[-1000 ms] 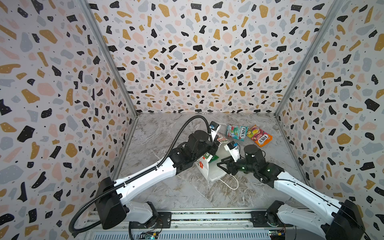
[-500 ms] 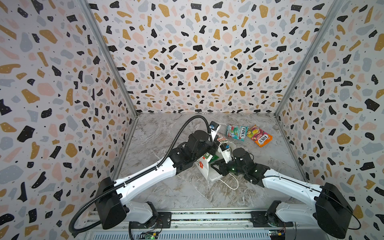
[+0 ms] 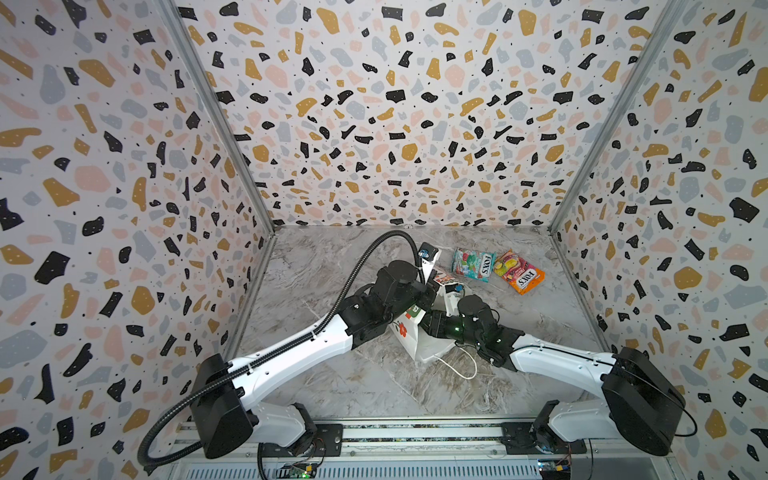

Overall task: Take the snacks out of the paper bag
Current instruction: 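Grasp the green Spring Tea pack with the right gripper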

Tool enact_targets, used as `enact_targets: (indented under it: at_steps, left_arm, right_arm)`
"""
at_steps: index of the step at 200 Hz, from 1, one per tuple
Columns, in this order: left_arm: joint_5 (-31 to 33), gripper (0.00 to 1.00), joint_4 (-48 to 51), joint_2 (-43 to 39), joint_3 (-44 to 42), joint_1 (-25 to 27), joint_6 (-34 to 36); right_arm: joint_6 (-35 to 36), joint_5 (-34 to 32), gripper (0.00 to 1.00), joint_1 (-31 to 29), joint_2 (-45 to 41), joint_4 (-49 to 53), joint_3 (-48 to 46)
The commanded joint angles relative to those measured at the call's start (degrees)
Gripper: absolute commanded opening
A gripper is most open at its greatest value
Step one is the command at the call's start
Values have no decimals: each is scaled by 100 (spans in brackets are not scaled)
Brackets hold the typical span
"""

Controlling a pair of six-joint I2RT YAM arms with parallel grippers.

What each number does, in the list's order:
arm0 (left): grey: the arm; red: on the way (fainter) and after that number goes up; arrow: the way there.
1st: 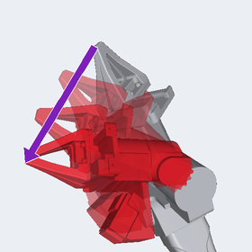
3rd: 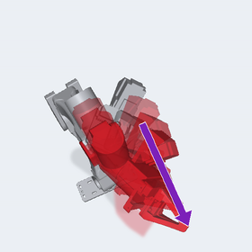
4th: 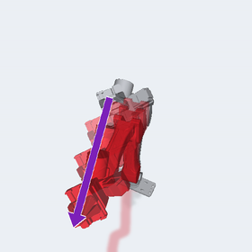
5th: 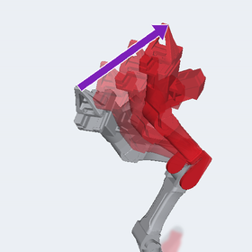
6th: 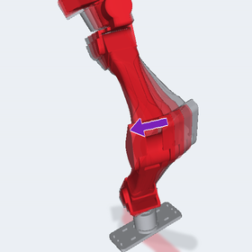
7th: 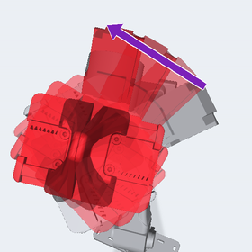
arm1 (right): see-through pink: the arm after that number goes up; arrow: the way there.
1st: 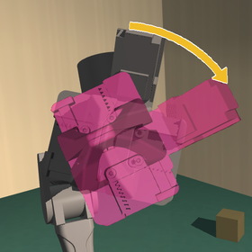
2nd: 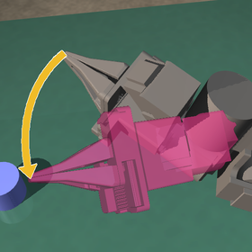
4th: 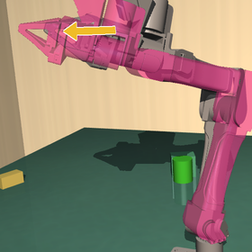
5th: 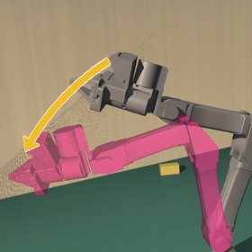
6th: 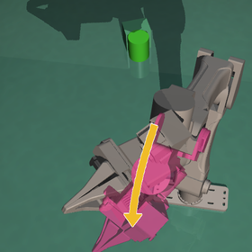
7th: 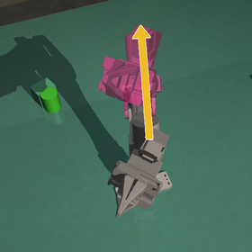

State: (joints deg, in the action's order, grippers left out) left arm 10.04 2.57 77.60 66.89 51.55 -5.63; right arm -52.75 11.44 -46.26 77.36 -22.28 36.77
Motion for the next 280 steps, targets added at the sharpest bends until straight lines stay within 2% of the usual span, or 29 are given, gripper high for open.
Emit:
enact_targets:
  at_steps: [1,56,134,188,233,259,280]
  left_arm:
    - [86,0,-191,-70,-15,21,-50]
    - [68,0,-184,-61,-15,15,-44]
    - [60,0,-184,-56,-11,39,-36]
    - [76,0,-182,-55,-11,44,-35]
    - [62,0,-185,-58,-10,54,-40]
    - [102,0,-187,-60,-13,59,-34]
    - [150,0,-183,-40,-19,63,-31]
  right_arm:
    - [-506,-249,33,-21,21,-365,232]
    - [-1034,-627,33,-22,358,-612,458]
    - [-1238,-1043,47,-6,920,-350,1048]
    - [-1336,-1121,50,14,1196,-207,1230]
    - [-1362,-1257,50,34,1445,-201,1361]
    - [-1232,-1113,46,103,1718,-319,1558]
    - [-1209,-906,38,161,1870,-408,1625]
